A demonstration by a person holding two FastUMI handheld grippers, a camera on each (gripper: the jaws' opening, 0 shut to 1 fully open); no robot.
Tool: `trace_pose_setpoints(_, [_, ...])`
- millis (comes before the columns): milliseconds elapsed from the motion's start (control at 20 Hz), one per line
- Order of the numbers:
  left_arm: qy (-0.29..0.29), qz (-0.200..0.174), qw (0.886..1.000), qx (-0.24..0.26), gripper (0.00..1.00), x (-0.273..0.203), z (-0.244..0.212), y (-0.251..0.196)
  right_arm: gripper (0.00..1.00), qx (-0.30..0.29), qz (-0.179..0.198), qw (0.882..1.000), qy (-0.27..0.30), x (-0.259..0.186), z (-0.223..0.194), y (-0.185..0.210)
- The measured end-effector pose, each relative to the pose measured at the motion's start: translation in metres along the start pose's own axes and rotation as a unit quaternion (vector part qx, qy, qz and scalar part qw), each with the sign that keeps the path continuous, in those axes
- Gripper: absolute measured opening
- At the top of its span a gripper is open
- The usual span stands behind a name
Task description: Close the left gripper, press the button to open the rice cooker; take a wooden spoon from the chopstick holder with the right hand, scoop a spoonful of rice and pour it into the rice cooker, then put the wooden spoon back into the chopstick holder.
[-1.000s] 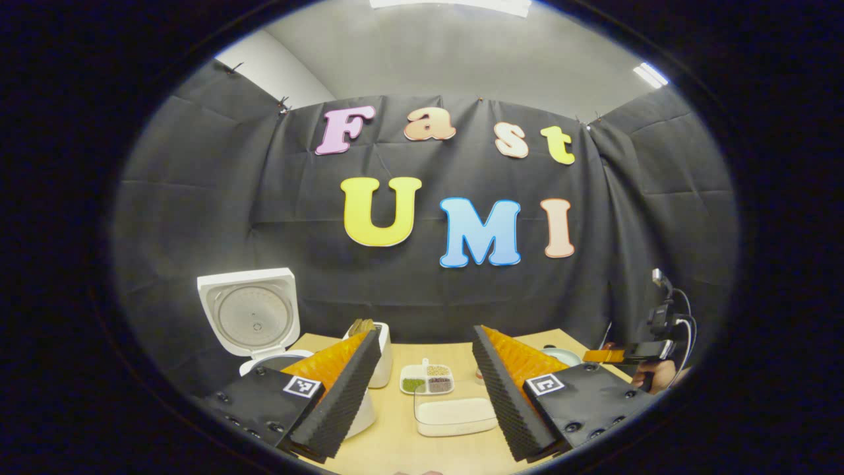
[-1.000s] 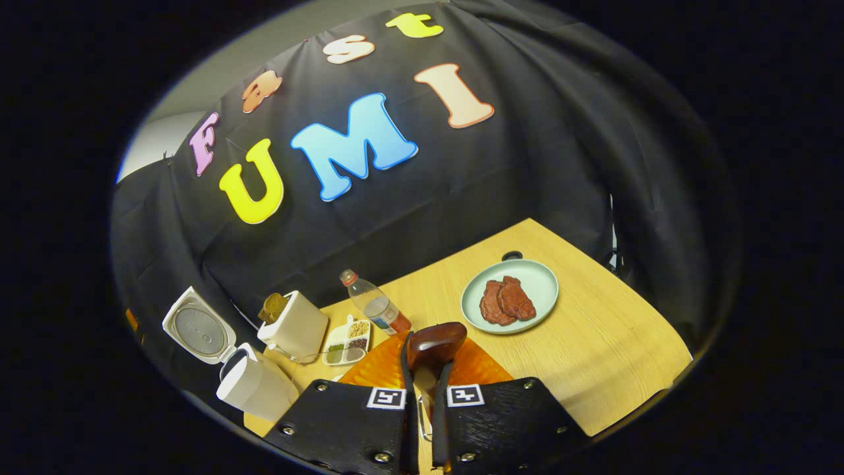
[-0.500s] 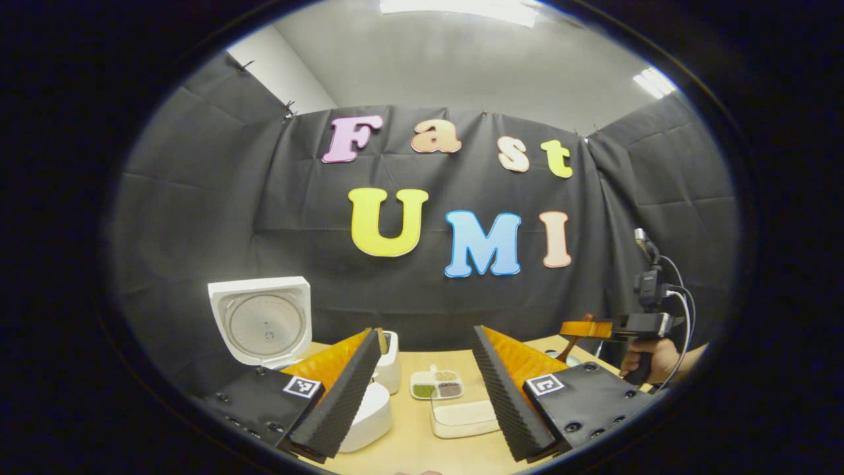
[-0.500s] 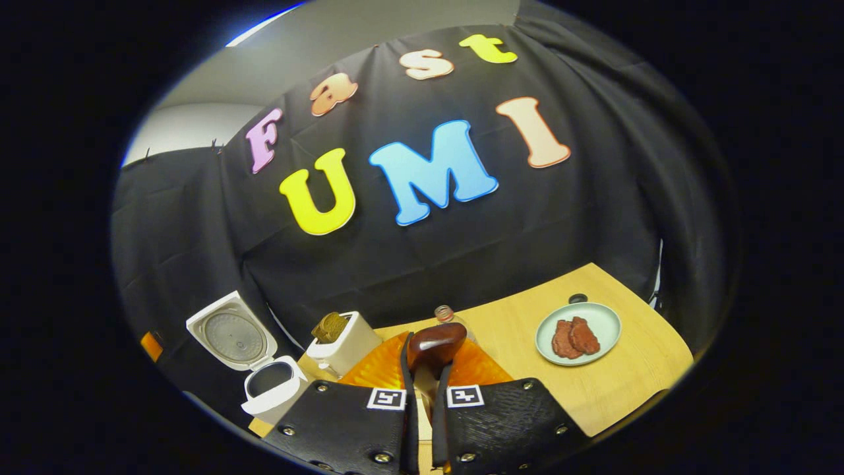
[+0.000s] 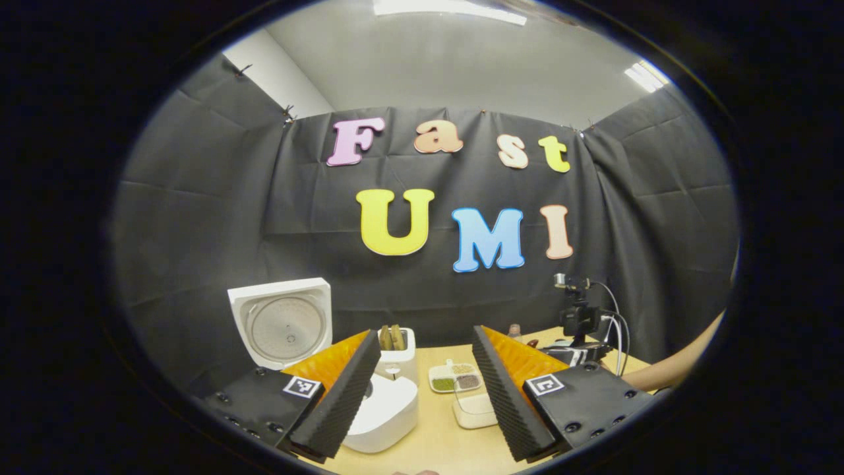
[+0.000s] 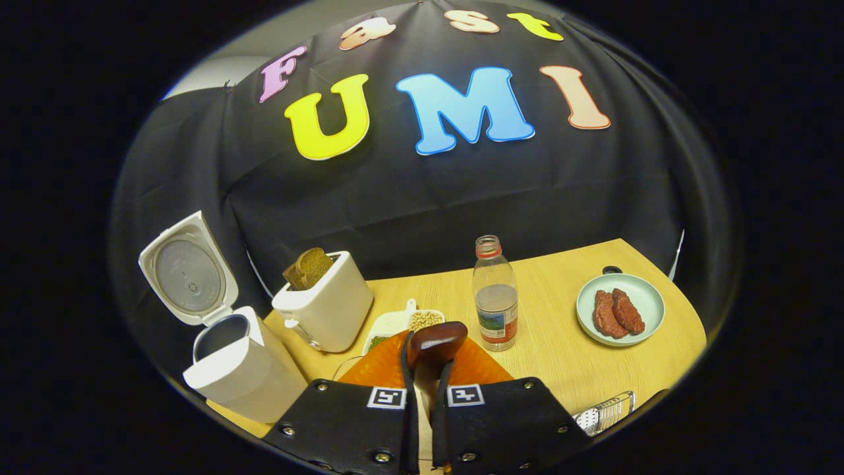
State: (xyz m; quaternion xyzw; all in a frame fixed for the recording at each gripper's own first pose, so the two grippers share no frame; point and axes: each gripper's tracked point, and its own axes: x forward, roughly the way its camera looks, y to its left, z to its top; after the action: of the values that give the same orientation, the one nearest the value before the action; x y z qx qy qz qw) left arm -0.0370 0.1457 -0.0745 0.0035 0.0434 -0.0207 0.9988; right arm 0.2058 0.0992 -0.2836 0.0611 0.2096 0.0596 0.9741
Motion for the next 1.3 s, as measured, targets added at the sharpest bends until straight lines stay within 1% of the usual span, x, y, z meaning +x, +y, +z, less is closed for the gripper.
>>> trace_pose_setpoints(100, [0.010, 0.005, 1.000, 0.000, 0.98, -0.001, -0.010, 0.011, 0.09, -0.030, -0.012, 0.999, 0.008, 0.012, -0.016, 0.001])
trace_pose_setpoints(200, [0.022, 0.014, 1.000, -0.008, 0.97, -0.002, -0.020, 0.022, 0.08, -0.036, -0.003, 0.999, 0.014, 0.018, -0.028, 0.012])
trace_pose_setpoints(250, [0.027, 0.020, 0.999, -0.012, 0.97, -0.003, -0.024, 0.027, 0.09, -0.030, 0.004, 0.999, 0.020, 0.017, -0.031, 0.020])
trace_pose_setpoints(350, [0.031, 0.025, 0.999, -0.021, 0.97, -0.007, -0.030, 0.033, 0.09, 0.005, 0.033, 0.999, 0.039, 0.010, -0.043, 0.042])
trace_pose_setpoints(400, [0.033, 0.027, 0.999, -0.023, 0.97, -0.007, -0.031, 0.035, 0.08, 0.025, 0.041, 0.998, 0.040, 0.008, -0.045, 0.047])
trace_pose_setpoints(500, [0.034, 0.030, 0.999, -0.025, 0.97, -0.003, -0.032, 0.040, 0.09, 0.089, 0.052, 0.993, 0.049, 0.008, -0.047, 0.050])
trace_pose_setpoints(550, [0.032, 0.030, 0.999, -0.026, 0.97, -0.001, -0.031, 0.041, 0.08, 0.139, 0.058, 0.987, 0.057, 0.007, -0.049, 0.049])
trace_pose_setpoints(600, [0.031, 0.031, 0.999, -0.027, 0.97, -0.002, -0.030, 0.041, 0.08, 0.191, 0.065, 0.977, 0.063, 0.007, -0.049, 0.045])
trace_pose_setpoints(700, [0.030, 0.029, 0.999, -0.029, 0.97, -0.002, -0.030, 0.040, 0.08, 0.289, 0.082, 0.952, 0.063, 0.005, -0.045, 0.037])
trace_pose_setpoints(750, [0.030, 0.029, 0.999, -0.030, 0.97, 0.000, -0.030, 0.040, 0.09, 0.328, 0.087, 0.939, 0.056, 0.003, -0.042, 0.030])
trace_pose_setpoints(800, [0.030, 0.027, 0.999, -0.031, 0.97, 0.000, -0.030, 0.039, 0.08, 0.357, 0.087, 0.929, 0.048, 0.002, -0.037, 0.022])
trace_pose_setpoints(950, [0.029, 0.022, 0.999, -0.030, 0.97, 0.003, -0.028, 0.032, 0.09, 0.412, 0.089, 0.907, 0.023, -0.011, -0.021, -0.003])
trace_pose_setpoints(1100, [0.023, 0.014, 0.999, -0.029, 0.97, 0.005, -0.024, 0.023, 0.08, 0.475, 0.110, 0.873, -0.007, -0.029, 0.009, -0.020])
trace_pose_setpoints(1150, [0.021, 0.011, 0.999, -0.029, 0.97, 0.006, -0.021, 0.021, 0.08, 0.488, 0.115, 0.865, -0.019, -0.035, 0.017, -0.025])
trace_pose_setpoints(1250, [0.017, 0.007, 0.999, -0.034, 0.97, 0.008, -0.020, 0.016, 0.08, 0.503, 0.126, 0.854, -0.032, -0.040, 0.034, -0.032])
trace_pose_setpoints(1300, [0.016, 0.005, 0.999, -0.035, 0.97, 0.008, -0.020, 0.014, 0.08, 0.502, 0.129, 0.854, -0.038, -0.045, 0.041, -0.033])
